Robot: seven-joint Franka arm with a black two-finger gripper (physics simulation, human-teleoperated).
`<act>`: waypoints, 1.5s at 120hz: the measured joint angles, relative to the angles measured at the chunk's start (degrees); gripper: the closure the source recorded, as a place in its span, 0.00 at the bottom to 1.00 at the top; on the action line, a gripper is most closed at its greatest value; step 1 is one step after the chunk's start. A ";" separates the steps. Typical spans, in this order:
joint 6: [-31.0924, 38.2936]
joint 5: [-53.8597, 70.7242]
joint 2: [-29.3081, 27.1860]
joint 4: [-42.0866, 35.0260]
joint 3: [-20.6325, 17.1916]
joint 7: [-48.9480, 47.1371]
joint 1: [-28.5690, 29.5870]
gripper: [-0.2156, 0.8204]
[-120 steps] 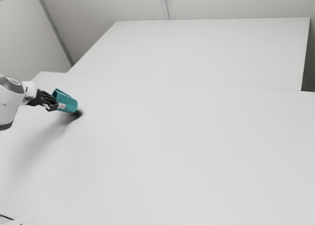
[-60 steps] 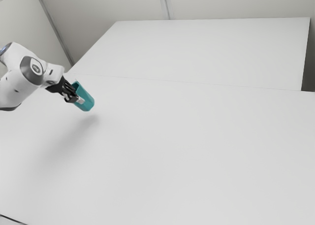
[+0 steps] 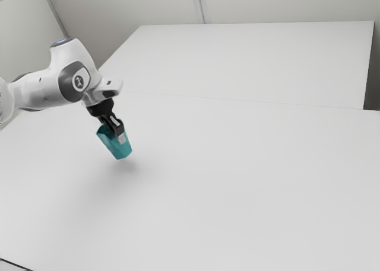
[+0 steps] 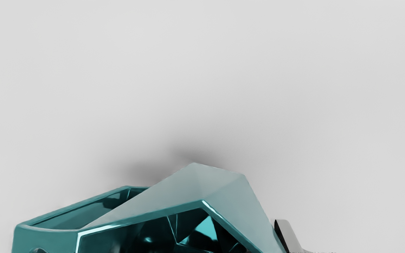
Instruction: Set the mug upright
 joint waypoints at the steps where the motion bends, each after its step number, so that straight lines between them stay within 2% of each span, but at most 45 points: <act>1: -0.29 0.12 0.09 0.06 0.01 -0.74 -0.22 0.97; 12: -3.78 1.03 2.81 3.13 0.07 -8.24 -2.06 0.97; 33: -7.21 4.23 6.48 5.46 0.10 -19.67 -1.81 0.97; 70: -6.13 13.24 7.74 5.64 -0.48 -33.04 -3.15 0.97; 112: -1.46 18.25 9.54 5.64 -0.50 -41.75 -4.21 0.97; 180: -1.04 17.76 12.96 7.00 -0.66 -49.16 -4.85 0.96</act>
